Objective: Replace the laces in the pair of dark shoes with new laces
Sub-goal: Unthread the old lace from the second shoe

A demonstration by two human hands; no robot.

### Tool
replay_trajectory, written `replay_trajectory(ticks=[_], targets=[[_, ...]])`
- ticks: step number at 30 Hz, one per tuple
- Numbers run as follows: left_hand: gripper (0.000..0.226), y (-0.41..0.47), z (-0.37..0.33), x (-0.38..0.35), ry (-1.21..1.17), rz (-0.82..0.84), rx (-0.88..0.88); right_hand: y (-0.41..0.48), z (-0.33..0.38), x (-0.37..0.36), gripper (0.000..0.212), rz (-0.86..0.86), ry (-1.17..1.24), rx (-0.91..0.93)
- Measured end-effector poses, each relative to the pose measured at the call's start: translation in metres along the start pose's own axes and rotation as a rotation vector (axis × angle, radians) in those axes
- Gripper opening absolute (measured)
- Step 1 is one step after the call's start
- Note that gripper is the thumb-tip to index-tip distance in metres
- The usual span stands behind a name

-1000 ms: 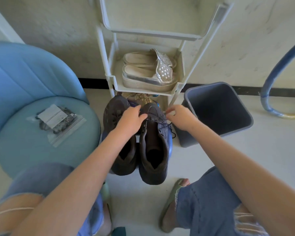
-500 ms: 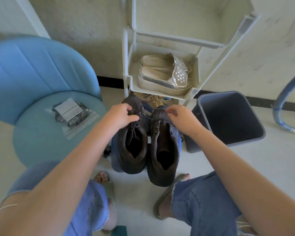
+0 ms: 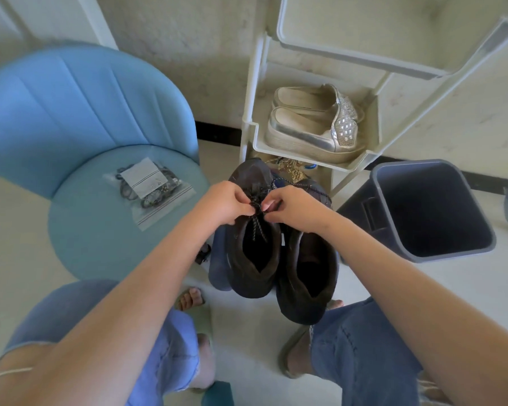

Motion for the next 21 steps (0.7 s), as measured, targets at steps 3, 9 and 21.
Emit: replay_trajectory(ticks=[3, 9, 21], targets=[[0.016, 0.0, -0.002, 0.004, -0.36, -0.013, 0.011, 0.004, 0.004, -0.002, 0.02, 0.039, 0.096, 0.054], [0.017, 0.0, -0.019, 0.016, -0.938, -0.11, 0.094, 0.007, 0.0, 0.004, 0.009, 0.114, 0.527, -0.05], [0.038, -0.001, -0.012, -0.01, 0.329, 0.224, -0.062, 0.008, -0.009, 0.012, 0.022, 0.041, 0.457, -0.227]])
Point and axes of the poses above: each hand's wrist, its own y-axis towards the middle knuckle, its own x-axis out of the back of the hand, z = x × y, the point moved 2 cm from there along y, towards the middle knuckle, and after that the axes turned 12 degrees about -x, right-handed, at the moved point
